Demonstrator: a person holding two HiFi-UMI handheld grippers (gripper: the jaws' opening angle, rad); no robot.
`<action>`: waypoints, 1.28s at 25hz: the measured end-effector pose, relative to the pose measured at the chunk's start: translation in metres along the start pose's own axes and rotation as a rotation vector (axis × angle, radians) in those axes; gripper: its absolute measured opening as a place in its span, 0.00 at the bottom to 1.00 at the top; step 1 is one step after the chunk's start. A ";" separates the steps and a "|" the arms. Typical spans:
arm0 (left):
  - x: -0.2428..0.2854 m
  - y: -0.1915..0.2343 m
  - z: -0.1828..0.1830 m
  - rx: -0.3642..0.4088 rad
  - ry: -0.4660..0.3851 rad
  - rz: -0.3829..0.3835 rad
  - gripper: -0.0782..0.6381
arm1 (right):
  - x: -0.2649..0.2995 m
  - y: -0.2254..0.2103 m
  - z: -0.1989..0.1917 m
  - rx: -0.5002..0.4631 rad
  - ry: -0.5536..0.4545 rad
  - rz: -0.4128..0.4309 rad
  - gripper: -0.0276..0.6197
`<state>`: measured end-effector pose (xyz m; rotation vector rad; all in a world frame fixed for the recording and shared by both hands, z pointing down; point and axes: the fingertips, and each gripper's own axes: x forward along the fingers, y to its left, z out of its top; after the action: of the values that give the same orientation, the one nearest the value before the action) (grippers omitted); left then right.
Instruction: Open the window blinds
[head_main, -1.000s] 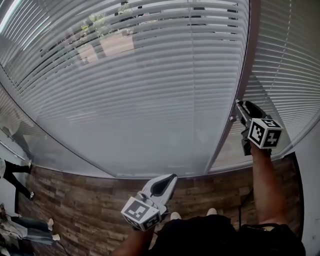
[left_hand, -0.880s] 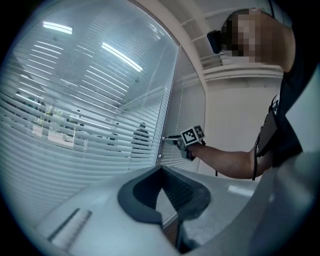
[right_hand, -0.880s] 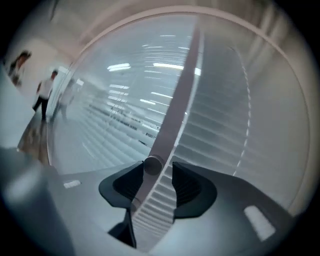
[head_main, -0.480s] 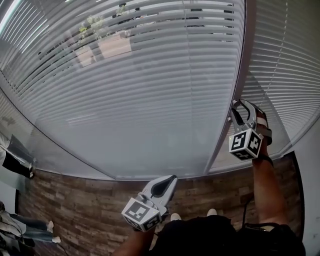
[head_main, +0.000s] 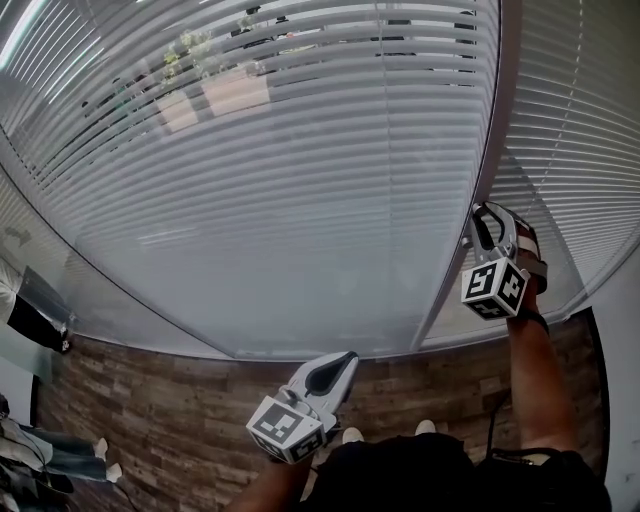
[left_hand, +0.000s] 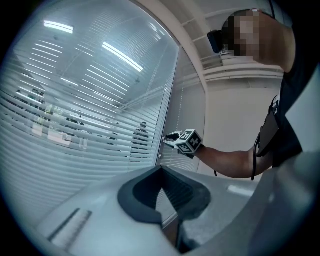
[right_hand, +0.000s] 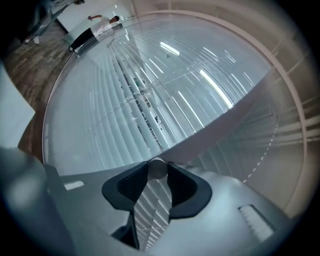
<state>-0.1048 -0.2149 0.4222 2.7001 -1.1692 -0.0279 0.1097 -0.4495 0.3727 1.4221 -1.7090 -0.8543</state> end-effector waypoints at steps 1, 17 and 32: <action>0.001 0.000 -0.001 -0.002 0.003 -0.003 0.11 | 0.000 -0.001 0.000 0.041 -0.004 0.003 0.27; 0.003 -0.004 0.002 -0.005 0.000 -0.005 0.11 | -0.006 -0.015 -0.006 0.902 -0.087 0.211 0.27; 0.000 0.003 0.004 -0.008 0.010 0.004 0.11 | -0.001 -0.017 -0.007 1.640 -0.183 0.422 0.27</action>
<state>-0.1070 -0.2176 0.4186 2.6875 -1.1695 -0.0186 0.1241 -0.4514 0.3611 1.6806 -2.8316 1.0006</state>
